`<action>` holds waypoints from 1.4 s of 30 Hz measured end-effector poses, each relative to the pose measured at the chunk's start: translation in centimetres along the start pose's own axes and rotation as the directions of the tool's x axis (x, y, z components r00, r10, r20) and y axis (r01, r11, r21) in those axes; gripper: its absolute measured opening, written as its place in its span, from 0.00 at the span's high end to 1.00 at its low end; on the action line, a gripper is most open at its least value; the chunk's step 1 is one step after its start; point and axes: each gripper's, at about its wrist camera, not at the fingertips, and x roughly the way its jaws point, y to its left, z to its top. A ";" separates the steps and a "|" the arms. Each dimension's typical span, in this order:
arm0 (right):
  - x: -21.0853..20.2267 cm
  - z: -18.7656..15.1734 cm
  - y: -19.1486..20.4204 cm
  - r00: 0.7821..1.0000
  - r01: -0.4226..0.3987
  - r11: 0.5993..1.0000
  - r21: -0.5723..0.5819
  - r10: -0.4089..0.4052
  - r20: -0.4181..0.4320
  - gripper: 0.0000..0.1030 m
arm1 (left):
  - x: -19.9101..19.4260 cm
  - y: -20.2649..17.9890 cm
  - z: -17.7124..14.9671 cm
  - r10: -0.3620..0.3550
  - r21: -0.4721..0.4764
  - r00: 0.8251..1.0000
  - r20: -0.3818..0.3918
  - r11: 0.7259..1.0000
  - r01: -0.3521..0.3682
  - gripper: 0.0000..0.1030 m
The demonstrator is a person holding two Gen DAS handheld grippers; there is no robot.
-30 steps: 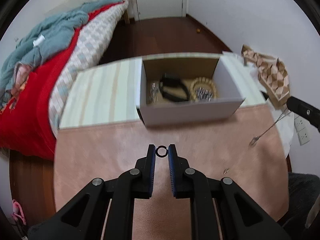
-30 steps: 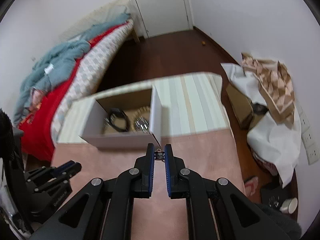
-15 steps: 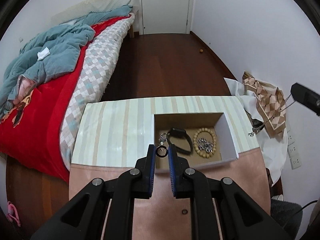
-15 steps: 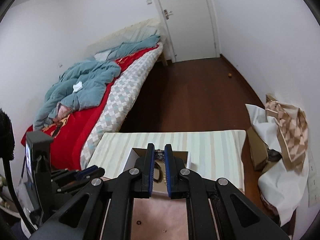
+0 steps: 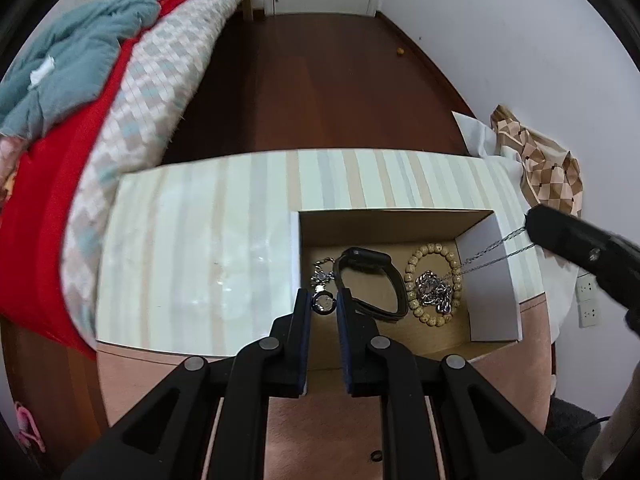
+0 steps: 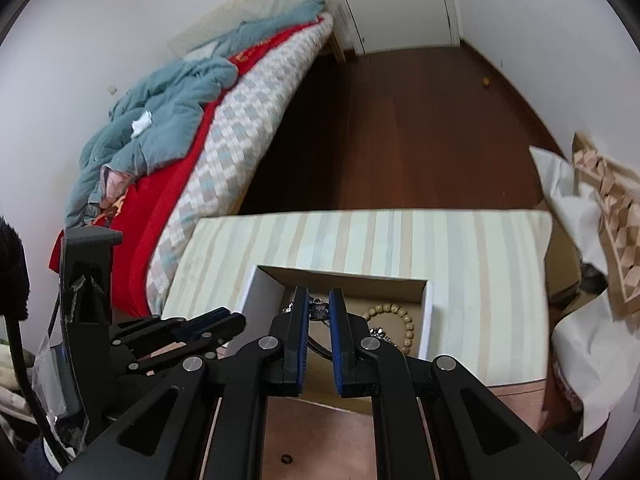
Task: Organize jewelry
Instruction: 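Carry the ring and pendant chain into the white box and open both tools, then lift both open tools out of the box and back over the table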
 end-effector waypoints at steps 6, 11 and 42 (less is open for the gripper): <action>3.6 0.3 -1.2 0.991 -0.088 0.993 0.079 0.095 -0.098 0.89 | 0.5 0.4 0.8 -0.041 -0.058 0.999 -0.018 0.998 0.040 0.87; 4.8 0.0 -2.4 0.973 -0.163 0.974 0.154 0.185 -0.138 0.75 | -0.8 0.9 1.2 -0.033 -0.085 0.999 0.022 0.996 0.035 0.58; -5.8 -8.6 0.6 0.920 0.391 0.920 -0.026 -0.390 0.039 0.00 | -10.3 0.4 -7.3 0.242 -0.100 0.938 0.248 0.969 -0.224 0.05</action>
